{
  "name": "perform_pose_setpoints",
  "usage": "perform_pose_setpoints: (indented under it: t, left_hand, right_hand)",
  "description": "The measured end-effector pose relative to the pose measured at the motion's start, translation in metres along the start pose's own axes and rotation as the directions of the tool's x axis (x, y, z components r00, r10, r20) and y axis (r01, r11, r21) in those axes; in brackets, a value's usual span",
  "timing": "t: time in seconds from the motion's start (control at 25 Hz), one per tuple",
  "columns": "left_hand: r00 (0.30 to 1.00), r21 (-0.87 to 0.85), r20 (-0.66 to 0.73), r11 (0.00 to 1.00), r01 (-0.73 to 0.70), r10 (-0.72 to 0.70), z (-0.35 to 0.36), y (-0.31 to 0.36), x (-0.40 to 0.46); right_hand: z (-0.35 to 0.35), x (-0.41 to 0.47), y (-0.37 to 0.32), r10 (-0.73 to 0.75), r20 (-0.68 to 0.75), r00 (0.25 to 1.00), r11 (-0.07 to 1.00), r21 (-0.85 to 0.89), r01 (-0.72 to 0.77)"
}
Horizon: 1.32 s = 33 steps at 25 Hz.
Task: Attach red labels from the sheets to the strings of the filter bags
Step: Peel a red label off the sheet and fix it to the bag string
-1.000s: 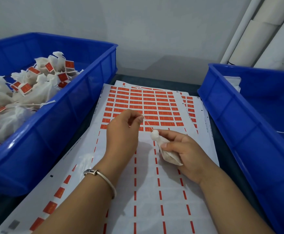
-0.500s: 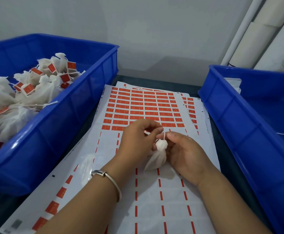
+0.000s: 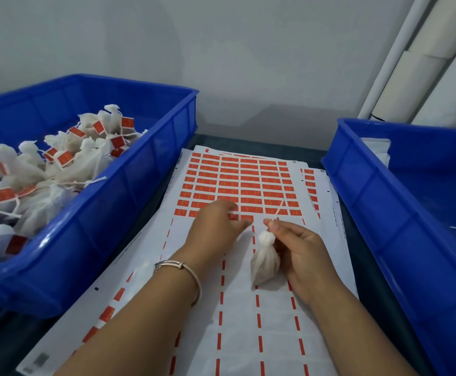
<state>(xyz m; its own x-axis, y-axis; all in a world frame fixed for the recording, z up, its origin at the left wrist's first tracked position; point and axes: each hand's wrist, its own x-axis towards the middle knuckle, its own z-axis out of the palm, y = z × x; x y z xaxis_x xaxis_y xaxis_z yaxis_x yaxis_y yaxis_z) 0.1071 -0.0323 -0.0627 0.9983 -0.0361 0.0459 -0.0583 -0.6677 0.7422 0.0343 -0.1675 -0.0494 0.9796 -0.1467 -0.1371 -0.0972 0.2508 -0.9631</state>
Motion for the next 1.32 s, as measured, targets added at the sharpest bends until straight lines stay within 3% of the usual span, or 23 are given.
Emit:
perform_pose_setpoints:
  t: [0.24, 0.48, 0.72, 1.0, 1.32]
  left_hand:
    - [0.972, 0.270, 0.127, 0.936, -0.227, 0.200, 0.016, 0.004, 0.005]
    - [0.945, 0.350, 0.284, 0.900, -0.262, 0.164, 0.006, -0.001, 0.008]
    - [0.957, 0.320, 0.208, 0.911, -0.261, 0.202, 0.005, -0.002, 0.005]
    - [0.988, 0.212, 0.029, 0.965, -0.153, 0.151, 0.011, -0.005, 0.006]
    - [0.997, 0.129, 0.003, 0.988, -0.080, 0.081, 0.011, -0.003, 0.010]
  right_hand:
    - [-0.003, 0.004, 0.001, 0.034, 0.028, 0.999, 0.998, 0.059, -0.036]
    - [-0.005, 0.005, 0.004, 0.049, 0.029, 0.998, 0.995, 0.086, -0.051]
    - [-0.005, 0.005, 0.003, 0.055, 0.039, 0.998, 0.992, 0.110, -0.059]
    - [-0.005, 0.007, 0.003, 0.061, 0.039, 0.997, 0.991, 0.113, -0.065]
    - [-0.004, 0.006, 0.003, 0.066, 0.036, 0.997, 0.988, 0.139, -0.071]
